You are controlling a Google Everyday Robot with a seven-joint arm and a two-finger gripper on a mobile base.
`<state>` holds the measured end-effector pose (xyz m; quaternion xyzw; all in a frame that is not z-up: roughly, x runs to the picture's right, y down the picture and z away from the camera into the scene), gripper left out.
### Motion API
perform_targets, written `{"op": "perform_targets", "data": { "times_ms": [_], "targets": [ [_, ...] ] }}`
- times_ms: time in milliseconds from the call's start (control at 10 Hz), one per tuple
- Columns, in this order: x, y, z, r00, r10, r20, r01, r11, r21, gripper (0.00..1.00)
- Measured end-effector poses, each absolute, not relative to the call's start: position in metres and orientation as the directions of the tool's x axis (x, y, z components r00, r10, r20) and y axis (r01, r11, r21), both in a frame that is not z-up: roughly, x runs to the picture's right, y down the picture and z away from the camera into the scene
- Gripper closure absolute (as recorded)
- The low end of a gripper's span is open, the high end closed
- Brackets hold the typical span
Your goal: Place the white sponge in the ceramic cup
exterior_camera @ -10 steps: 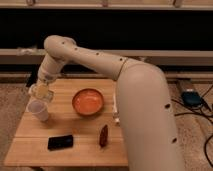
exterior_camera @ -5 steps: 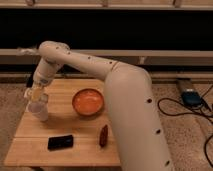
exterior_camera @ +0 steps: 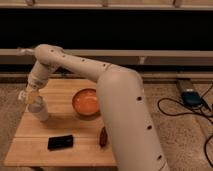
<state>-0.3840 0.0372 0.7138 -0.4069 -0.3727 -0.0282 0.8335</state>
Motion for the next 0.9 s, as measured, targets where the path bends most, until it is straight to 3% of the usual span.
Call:
{"op": "perform_targets", "data": {
  "times_ms": [700,900],
  "targets": [
    [-0.404,0.056,0.735,0.708,0.283,0.647,0.339,0.667,-0.663,0.29],
    [-0.408,0.057,0.737,0.702,0.284,0.653,0.342,0.670,-0.659,0.20]
  ]
}}
